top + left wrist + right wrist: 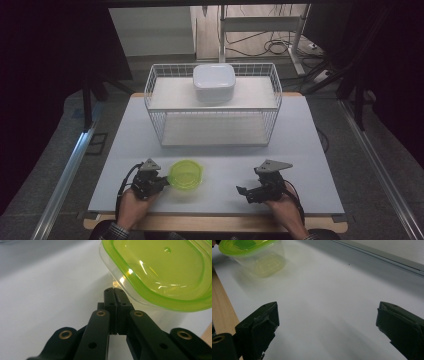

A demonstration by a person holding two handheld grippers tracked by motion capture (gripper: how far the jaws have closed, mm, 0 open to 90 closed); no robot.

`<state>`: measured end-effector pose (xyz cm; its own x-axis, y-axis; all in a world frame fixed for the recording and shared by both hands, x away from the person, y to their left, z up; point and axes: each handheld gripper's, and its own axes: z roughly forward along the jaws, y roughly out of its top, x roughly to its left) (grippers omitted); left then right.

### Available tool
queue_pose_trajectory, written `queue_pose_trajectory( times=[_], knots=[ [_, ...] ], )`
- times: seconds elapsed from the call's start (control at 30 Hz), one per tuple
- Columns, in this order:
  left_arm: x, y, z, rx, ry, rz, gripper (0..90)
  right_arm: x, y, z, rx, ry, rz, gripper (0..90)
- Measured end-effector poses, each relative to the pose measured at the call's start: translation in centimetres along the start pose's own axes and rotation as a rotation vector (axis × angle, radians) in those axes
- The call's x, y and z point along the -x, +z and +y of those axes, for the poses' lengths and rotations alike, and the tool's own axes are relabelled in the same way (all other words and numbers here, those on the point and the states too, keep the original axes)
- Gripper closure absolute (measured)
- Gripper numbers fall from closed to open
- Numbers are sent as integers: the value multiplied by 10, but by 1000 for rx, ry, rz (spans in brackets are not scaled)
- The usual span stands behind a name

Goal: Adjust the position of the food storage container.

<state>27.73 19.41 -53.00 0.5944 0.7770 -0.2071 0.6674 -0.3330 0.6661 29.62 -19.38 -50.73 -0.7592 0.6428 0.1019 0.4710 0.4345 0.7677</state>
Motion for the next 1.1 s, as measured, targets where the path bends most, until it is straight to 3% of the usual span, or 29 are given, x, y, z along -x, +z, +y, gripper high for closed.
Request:
queue_pose_trajectory(
  times=[0.33,0.7,0.93,1.1],
  knots=[
    [23,19,9,-32,61,-63,897,0,2,-1,-9,-1,5,52],
    [43,32,17,-24,114,-99,881,0,4,-2,-16,6,11,52],
    [55,40,22,-21,147,-105,876,-2,7,-2,-30,0,20,52],
    [58,41,22,-23,170,-77,843,-3,8,-3,-37,-8,25,52]
  ],
)
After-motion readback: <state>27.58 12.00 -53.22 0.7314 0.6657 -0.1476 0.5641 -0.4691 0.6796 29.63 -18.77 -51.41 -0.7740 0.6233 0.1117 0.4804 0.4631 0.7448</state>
